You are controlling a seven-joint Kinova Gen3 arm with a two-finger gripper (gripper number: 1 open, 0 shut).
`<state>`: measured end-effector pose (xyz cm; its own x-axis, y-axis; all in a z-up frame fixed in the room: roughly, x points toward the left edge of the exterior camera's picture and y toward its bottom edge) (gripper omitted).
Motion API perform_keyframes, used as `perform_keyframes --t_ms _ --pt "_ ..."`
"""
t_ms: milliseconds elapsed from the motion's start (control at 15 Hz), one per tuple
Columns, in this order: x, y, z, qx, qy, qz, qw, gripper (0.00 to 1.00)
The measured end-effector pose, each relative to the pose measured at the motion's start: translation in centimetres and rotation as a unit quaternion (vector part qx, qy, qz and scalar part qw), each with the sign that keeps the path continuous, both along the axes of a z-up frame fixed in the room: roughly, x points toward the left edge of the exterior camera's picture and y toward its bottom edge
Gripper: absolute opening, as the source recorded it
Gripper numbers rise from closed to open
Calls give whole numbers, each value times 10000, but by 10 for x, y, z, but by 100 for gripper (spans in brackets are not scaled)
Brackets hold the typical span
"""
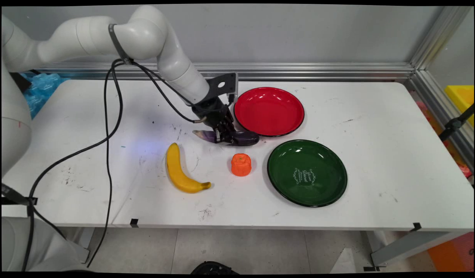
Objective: Place the picked object on the table
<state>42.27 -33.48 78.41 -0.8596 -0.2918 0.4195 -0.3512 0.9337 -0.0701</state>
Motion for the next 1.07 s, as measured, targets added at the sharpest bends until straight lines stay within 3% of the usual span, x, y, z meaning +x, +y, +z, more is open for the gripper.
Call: perform_keyframes --t_ms 1000,1067 --pt "-3 -2 -22 42 107 69 9999 0" --pt "-3 -3 -23 44 114 71 9999 100"
